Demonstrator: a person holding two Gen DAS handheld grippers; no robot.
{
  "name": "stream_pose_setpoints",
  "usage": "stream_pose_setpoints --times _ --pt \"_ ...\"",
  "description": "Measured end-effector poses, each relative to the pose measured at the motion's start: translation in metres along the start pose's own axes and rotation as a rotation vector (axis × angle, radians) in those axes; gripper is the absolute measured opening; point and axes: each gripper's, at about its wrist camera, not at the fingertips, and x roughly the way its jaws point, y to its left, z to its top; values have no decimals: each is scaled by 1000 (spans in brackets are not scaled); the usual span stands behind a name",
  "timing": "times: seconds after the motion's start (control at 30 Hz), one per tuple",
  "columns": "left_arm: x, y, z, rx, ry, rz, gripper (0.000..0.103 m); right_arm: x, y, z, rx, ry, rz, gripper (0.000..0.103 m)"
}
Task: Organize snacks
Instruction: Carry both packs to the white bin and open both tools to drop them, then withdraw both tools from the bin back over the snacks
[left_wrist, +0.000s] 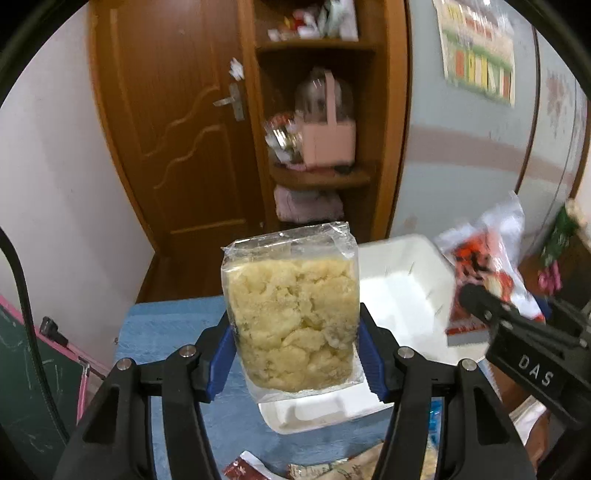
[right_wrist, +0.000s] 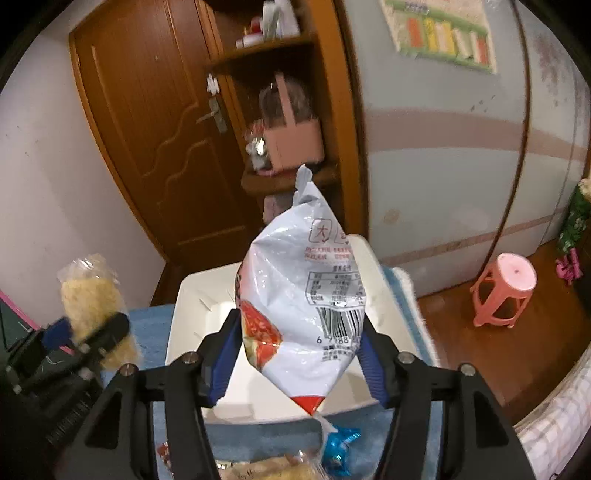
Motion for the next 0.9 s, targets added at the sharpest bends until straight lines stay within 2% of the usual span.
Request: stream_pose_setpoints --times 0.03,0.07,0.13,0.23,0.3,0.4,0.67,0.9 --pt "13 -2 -2 6 25 -3 69 14 -1 0 10 33 16 62" --pt "24 -3 -3 9 48 -2 84 25 -2 0 22 58 26 61" --pt "41 -1 -6 -6 75 17 91 42 -5 -2 54 97 31 63" --pt "58 9 -10 -63 128 -24 92 51 -6 -8 79 131 47 68" --pt "65 17 -13 -107 167 -44 92 46 -5 -13 72 104 41 77" --pt "61 28 -20 -130 168 -32 101 37 -4 -20 58 85 53 80" --pt "14 50 -35 -140 158 -34 103 3 -6 -34 69 108 56 80" --pt "-67 59 -49 -67 73 -29 103 -54 -4 -51 43 86 51 80"
